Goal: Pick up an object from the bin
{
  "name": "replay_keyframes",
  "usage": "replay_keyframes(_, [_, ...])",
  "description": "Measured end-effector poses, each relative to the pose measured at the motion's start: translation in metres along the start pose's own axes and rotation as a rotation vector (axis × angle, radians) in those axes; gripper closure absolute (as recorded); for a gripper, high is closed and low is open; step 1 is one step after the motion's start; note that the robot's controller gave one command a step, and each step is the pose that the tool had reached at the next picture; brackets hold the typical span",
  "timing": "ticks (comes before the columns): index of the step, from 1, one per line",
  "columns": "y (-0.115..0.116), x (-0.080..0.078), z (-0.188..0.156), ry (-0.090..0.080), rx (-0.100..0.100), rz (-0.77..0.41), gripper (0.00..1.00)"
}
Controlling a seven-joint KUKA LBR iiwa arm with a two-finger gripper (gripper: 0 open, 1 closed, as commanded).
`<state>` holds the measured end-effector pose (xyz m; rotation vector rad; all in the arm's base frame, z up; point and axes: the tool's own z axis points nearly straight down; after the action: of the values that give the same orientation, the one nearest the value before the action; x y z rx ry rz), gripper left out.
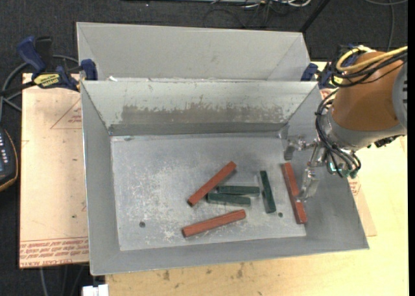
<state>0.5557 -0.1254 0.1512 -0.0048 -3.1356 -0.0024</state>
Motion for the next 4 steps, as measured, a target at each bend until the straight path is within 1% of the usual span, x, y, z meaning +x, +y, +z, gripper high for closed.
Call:
replay_keyframes(1, [0.122,-0.016,0.082,-0.009,-0.001,-0.168,0.0])
replay_keyframes(2, [0.156,-0.011,0.05,-0.011,-0.001,-0.173,0.0])
replay_keyframes(3, [0.165,-0.041,0.051,-0.012,0.001,-0.205,0.0])
replay_keyframes(4, [0.185,-0.061,0.08,-0.01,0.001,-0.326,0.0])
